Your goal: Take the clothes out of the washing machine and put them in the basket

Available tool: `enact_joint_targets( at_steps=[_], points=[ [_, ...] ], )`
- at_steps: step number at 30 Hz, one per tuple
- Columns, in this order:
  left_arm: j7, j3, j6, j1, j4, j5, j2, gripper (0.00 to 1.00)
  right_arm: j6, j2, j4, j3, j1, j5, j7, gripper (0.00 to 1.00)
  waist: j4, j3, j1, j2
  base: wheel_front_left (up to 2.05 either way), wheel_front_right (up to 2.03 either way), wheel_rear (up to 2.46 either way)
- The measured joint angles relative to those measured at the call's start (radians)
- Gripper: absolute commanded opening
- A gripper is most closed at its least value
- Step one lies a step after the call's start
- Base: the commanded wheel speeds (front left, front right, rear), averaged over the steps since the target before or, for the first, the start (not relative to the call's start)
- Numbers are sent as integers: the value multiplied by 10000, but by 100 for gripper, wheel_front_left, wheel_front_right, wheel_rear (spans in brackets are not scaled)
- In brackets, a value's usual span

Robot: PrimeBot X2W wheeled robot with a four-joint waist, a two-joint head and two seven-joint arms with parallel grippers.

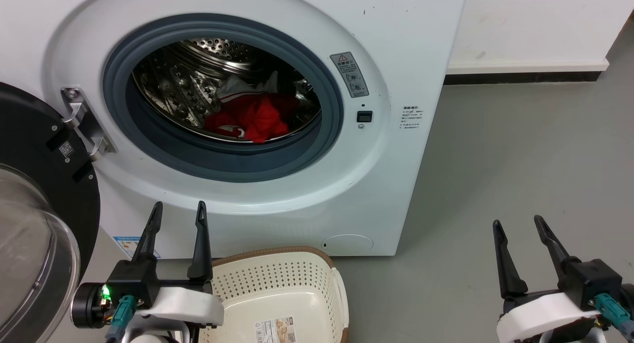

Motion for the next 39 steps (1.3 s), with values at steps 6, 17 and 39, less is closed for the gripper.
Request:
enact_joint_targets(
  at_steps=[6,17,39],
  points=[
    [-123,6,6,51,58,341,-36,100,0,0,-35,0,54,-374,-4,100,-6,-5,0,0,0,0,0],
    [-282,128,-111,91,244,771,-196,100,0,-2,-71,-29,67,-744,-86,100,-7,11,0,0,0,0,0],
    [-293,435,-405,83,650,725,-401,100,0,-4,50,-56,63,-589,-104,100,-13,118,0,0,0,0,0]
  ],
)
